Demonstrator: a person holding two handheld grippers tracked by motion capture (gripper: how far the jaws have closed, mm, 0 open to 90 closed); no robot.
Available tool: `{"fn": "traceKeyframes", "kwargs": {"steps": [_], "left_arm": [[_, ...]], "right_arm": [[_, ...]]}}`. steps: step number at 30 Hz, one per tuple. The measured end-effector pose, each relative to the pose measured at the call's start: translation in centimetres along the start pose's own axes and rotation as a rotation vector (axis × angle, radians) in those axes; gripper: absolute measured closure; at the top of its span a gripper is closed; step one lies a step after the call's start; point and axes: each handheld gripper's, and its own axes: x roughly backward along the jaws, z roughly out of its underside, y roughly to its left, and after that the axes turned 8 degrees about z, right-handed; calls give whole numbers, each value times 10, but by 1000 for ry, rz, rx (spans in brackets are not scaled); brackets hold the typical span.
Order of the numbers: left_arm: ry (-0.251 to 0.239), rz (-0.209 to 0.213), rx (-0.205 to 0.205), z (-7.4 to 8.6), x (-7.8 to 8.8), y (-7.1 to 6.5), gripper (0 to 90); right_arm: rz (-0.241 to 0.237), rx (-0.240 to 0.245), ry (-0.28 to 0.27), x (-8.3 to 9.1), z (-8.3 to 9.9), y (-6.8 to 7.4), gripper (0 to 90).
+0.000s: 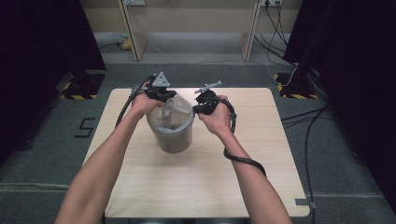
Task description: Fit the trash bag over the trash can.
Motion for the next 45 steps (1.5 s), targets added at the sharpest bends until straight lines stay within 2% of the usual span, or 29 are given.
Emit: {"fn": "traceKeyframes", "kwargs": {"steps": [7, 11, 17, 22, 27, 31, 42, 45], "left_arm": [[-1, -3, -5, -2, -3, 0, 854], [-1, -2, -2, -3, -3, 2, 793], [17, 21, -4, -2, -4, 2, 732], [17, 21, -4, -2, -2, 4, 696], [-12, 30, 22, -1, 4, 6, 619], [-37, 21, 38, -1, 12, 7, 542], [-38, 47, 35, 5, 28, 9, 521], [-40, 67, 35, 5, 31, 8, 519]], "right_arm": [[-2, -6, 9, -2, 2, -2, 891], [2, -4, 17, -3, 4, -4, 892], [7, -12, 27, -6, 7, -7, 892], [16, -3, 32, -7, 8, -7, 865], [25, 3, 18, -2, 7, -8, 794], [27, -4, 9, 1, 7, -9, 774], [33, 6, -2, 7, 2, -8, 746], [35, 1, 3, 7, 2, -9, 751]]}}
